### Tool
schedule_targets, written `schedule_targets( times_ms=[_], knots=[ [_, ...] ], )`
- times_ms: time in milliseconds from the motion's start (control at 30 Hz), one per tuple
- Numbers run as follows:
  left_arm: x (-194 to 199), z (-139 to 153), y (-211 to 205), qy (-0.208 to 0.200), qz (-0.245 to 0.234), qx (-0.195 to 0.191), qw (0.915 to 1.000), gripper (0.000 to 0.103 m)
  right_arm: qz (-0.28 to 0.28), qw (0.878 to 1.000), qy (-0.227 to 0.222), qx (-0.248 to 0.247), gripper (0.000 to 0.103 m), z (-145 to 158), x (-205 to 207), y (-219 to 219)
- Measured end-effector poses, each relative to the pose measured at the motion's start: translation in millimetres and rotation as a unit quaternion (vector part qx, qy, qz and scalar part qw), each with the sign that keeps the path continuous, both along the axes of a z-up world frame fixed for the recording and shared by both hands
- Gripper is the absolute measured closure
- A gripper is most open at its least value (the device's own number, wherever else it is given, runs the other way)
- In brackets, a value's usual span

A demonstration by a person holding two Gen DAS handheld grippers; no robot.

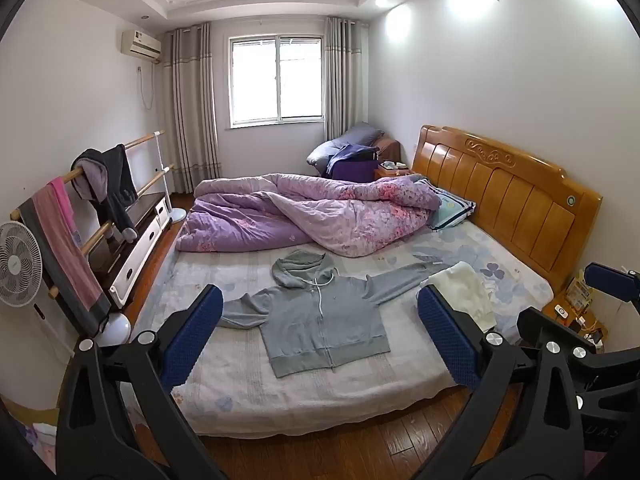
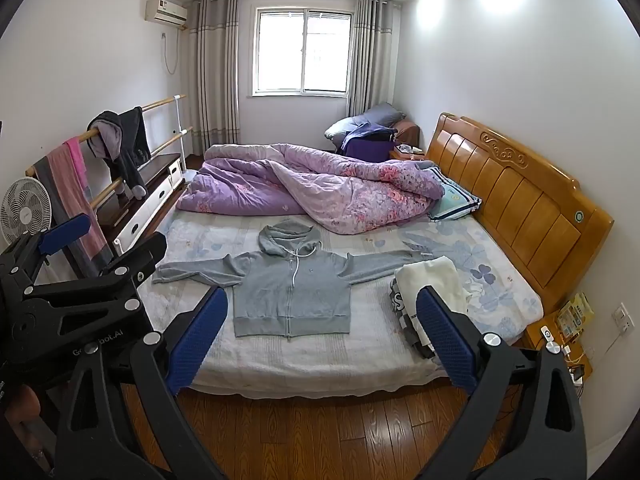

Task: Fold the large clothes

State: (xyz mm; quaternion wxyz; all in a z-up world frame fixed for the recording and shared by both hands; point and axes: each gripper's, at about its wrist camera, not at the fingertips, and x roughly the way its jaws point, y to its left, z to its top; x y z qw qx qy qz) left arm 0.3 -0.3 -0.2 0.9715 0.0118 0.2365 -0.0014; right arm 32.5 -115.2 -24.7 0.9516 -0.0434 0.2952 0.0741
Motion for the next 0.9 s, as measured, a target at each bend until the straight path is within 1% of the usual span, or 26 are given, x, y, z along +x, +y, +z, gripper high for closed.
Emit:
schedule_targets(
  times_ms=[900],
  knots=[
    [-0.8,0.8,-1.4,0.002,-0.001,-0.002,1.0,0.005,-0.002,1.0,0.002,-0.001,0.011,-1.4,0.4,1.4]
  ],
)
